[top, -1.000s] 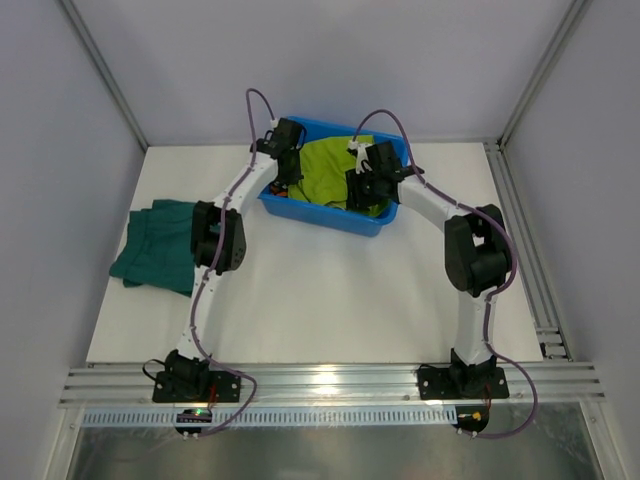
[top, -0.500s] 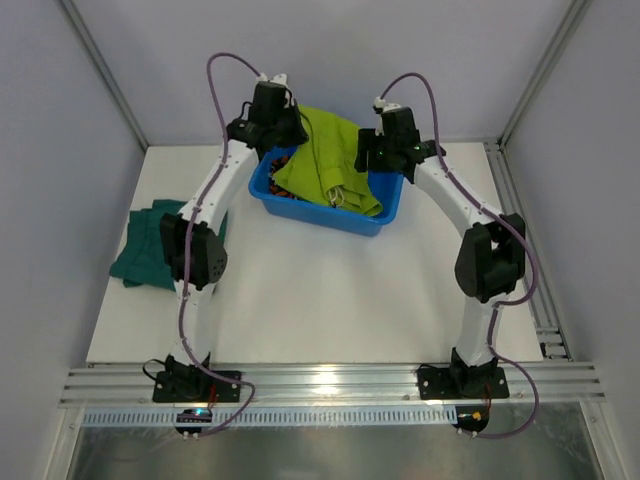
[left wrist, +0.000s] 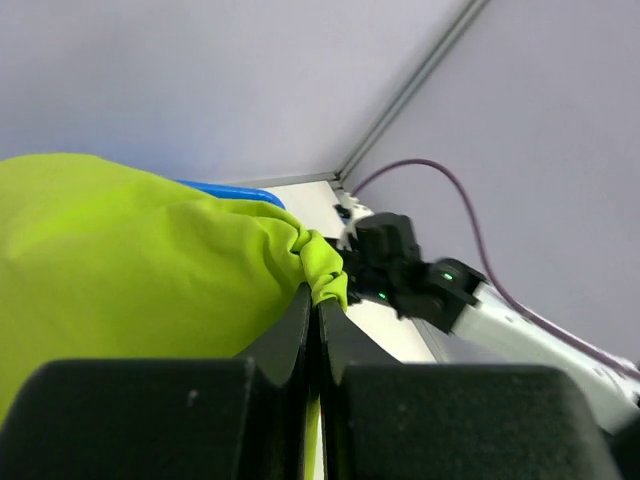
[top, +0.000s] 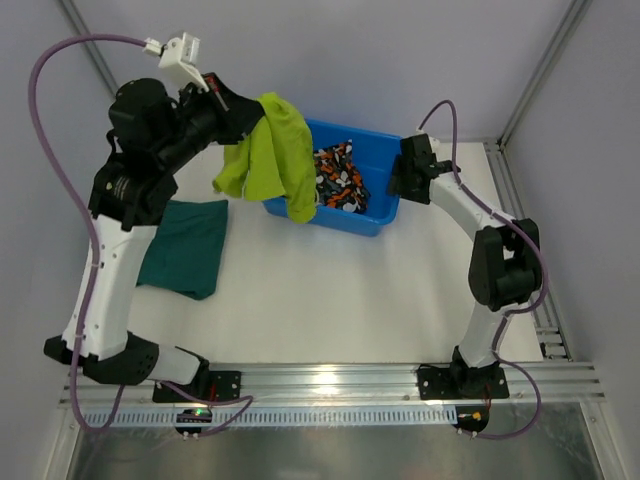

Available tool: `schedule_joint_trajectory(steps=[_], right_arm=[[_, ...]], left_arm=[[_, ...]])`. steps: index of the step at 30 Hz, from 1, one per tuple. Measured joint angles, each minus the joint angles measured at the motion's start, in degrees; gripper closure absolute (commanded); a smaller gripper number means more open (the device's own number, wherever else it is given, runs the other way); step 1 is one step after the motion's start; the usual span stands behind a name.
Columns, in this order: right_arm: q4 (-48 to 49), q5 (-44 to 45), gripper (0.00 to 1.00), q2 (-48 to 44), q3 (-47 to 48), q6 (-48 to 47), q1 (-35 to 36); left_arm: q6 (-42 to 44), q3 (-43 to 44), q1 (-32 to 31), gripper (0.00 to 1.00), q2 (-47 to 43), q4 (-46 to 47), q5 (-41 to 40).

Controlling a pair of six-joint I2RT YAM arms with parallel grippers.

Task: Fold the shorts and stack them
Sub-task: Place the shorts at the center of the board.

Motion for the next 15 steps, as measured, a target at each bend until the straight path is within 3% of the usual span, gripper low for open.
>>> schedule_joint_trajectory(steps=[2, 9, 15], right_arm=[[0.8, -0.6, 0.40, 2.8, 0.2, 0.5, -0.1], [2.4, -4.6, 0.95, 11.0, 5.5, 3.7, -0.9], [3.5, -6.6, 0.96, 15.1, 10.7, 6.4, -3.5]], left_arm=[[0.1, -3.1, 0.0, 1.00, -4.5, -0.1, 1.4], [-4.2, -14.5, -0.5, 1.00, -11.2, 3.2, 14.0], [-5.9, -19.1, -3.9, 1.00, -9.8, 3.1, 18.7]])
